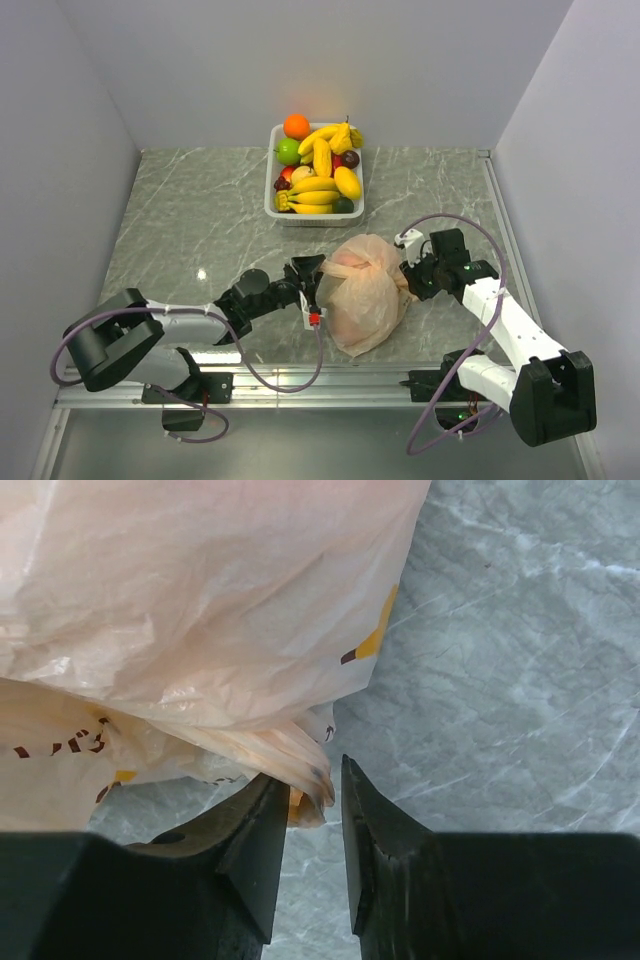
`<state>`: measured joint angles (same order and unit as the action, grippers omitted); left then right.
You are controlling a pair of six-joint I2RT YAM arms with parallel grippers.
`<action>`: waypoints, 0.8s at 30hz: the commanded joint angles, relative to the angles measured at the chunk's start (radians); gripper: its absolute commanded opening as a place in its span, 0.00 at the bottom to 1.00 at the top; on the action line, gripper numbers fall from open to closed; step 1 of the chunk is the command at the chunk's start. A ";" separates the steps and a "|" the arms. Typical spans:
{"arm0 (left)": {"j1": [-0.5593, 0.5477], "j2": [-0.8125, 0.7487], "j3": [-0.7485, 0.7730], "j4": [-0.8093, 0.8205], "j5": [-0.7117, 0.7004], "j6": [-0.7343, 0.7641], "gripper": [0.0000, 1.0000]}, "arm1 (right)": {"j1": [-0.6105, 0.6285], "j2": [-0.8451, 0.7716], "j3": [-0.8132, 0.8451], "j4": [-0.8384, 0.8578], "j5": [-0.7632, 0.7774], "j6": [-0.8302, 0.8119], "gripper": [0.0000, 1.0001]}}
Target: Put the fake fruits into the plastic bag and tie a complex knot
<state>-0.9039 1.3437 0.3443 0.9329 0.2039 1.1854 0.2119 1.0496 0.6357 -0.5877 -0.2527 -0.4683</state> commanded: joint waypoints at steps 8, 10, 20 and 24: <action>-0.016 0.141 0.074 0.133 -0.052 0.028 0.39 | 0.007 -0.004 0.022 0.069 -0.040 0.028 0.29; -0.016 0.166 0.087 0.141 -0.076 0.020 0.38 | 0.007 0.003 0.018 0.080 -0.011 0.026 0.20; 0.008 0.037 0.113 -0.155 -0.248 -0.098 0.00 | 0.006 -0.049 0.009 0.104 0.194 0.025 0.00; 0.039 -0.096 0.075 -0.352 -0.273 -0.121 0.00 | -0.008 -0.098 0.004 0.065 0.251 -0.029 0.00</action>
<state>-0.9085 1.3514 0.4377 0.7330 0.0395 1.1080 0.2260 1.0019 0.6357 -0.4965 -0.1654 -0.4435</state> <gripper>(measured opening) 0.013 0.009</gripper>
